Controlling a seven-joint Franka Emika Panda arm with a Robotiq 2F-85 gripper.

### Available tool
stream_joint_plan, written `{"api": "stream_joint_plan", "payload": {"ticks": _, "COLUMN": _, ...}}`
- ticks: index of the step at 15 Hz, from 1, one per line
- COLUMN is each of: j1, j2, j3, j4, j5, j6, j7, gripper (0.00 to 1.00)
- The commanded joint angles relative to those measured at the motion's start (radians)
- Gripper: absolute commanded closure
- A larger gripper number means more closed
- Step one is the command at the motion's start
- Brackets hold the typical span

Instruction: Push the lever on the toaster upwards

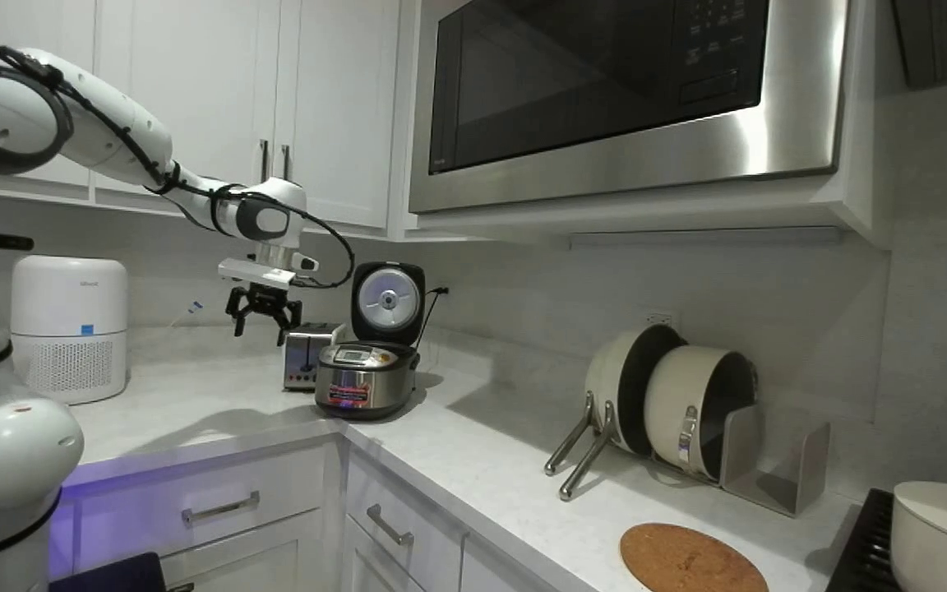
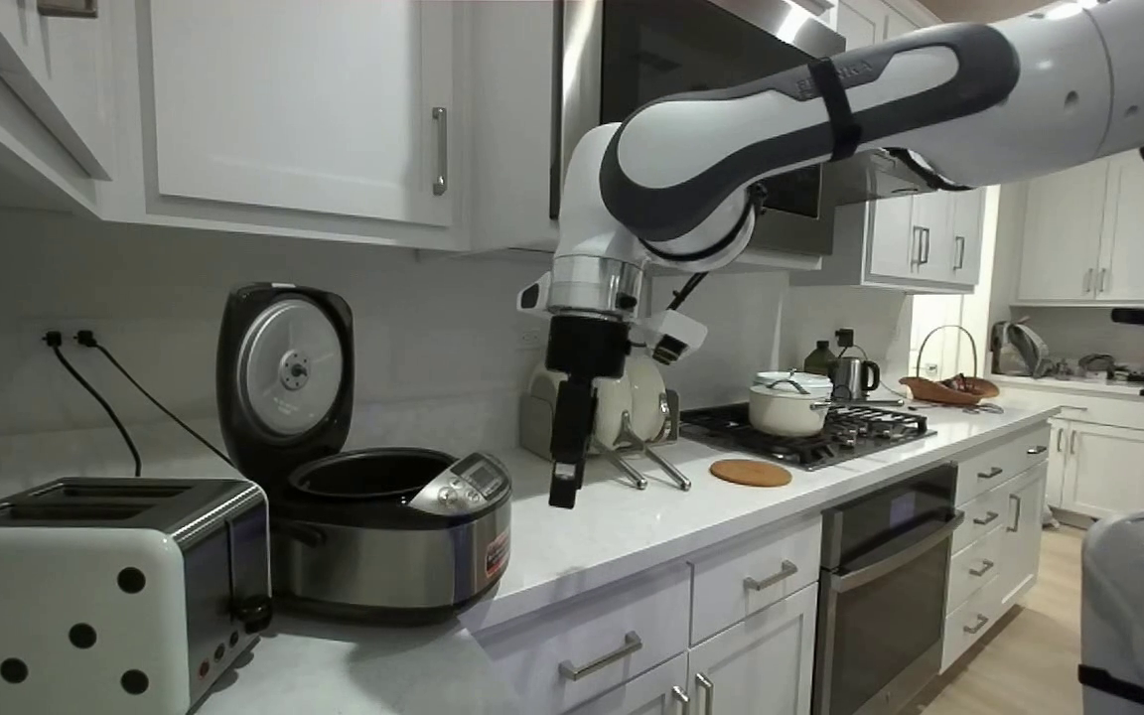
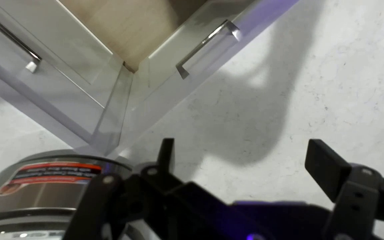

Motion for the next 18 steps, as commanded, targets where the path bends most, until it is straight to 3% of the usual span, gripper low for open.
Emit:
{"api": "stream_joint_plan", "payload": {"ticks": 1, "j1": 0.036, "j2": 0.02, "j3": 0.032, "j4": -0.05, "j5": 0.081, "j6": 0.14, "j7": -0.031, "gripper": 0.0}}
{"api": "stream_joint_plan", "payload": {"ticks": 6, "j1": 0.088, "j2": 0.036, "j3": 0.089, "j4": -0.131, "j5": 0.14, "j6": 0.429, "j7": -0.016, "gripper": 0.0}}
{"api": "stream_joint_plan", "payload": {"ticks": 14, "j1": 0.16, "j2": 0.114, "j3": 0.155, "j4": -0.224, "j5": 0.082, "j6": 0.84, "j7": 0.012, "gripper": 0.0}}
{"api": "stream_joint_plan", "payload": {"ticks": 17, "j1": 0.162, "j2": 0.157, "j3": 0.166, "j4": -0.225, "j5": 0.018, "j6": 0.904, "j7": 0.03, "gripper": 0.0}}
{"api": "stream_joint_plan", "payload": {"ticks": 18, "j1": 0.171, "j2": 0.135, "j3": 0.149, "j4": -0.227, "j5": 0.04, "j6": 0.862, "j7": 0.017, "gripper": 0.0}}
